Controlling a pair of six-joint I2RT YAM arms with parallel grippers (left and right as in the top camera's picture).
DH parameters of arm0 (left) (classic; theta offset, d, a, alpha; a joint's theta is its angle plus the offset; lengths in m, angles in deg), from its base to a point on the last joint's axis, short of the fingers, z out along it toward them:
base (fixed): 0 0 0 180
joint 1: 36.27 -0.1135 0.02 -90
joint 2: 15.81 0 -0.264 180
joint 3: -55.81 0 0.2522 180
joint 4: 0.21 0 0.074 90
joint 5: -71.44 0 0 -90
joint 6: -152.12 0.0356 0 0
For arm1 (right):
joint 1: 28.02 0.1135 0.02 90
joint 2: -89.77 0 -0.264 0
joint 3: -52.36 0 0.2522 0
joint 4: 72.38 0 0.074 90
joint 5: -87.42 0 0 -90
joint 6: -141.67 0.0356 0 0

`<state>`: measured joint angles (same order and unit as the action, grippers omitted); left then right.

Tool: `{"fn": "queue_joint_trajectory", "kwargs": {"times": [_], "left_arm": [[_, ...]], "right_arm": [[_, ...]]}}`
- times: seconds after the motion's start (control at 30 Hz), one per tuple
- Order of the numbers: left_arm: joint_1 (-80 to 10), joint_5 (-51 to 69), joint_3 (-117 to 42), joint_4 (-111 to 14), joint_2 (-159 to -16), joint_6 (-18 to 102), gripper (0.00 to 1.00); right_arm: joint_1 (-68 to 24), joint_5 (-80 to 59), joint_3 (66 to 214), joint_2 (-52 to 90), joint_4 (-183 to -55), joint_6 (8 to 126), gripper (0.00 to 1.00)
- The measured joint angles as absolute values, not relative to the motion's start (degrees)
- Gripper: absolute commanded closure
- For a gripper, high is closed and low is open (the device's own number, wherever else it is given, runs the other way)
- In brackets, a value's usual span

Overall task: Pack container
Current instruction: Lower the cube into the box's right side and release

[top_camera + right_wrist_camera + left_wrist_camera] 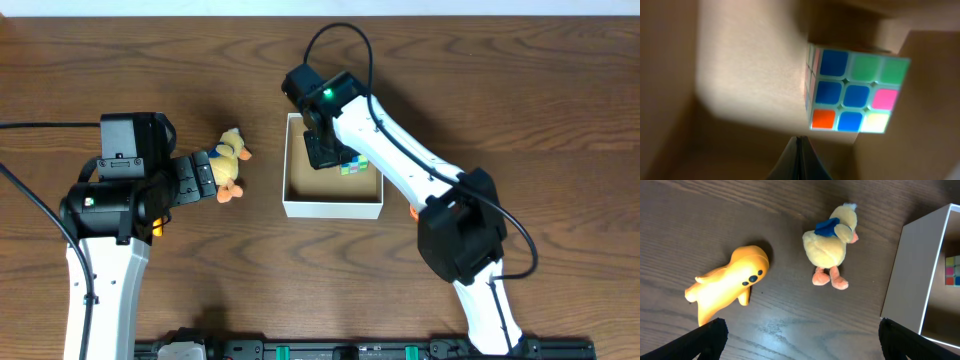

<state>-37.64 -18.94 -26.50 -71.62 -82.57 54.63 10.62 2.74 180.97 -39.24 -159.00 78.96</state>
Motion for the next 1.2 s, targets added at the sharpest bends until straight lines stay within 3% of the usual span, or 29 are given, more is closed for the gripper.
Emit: {"fn": "queue_joint_trajectory", "kwargs": {"times": [1.2], "left_arm": [[-37.6, -18.9, -26.5, -71.6, -82.6, 54.6, 0.02]], "right_arm": [[5.7, 5.2, 180.6, -44.9, -151.8, 76.0, 0.98]]}}
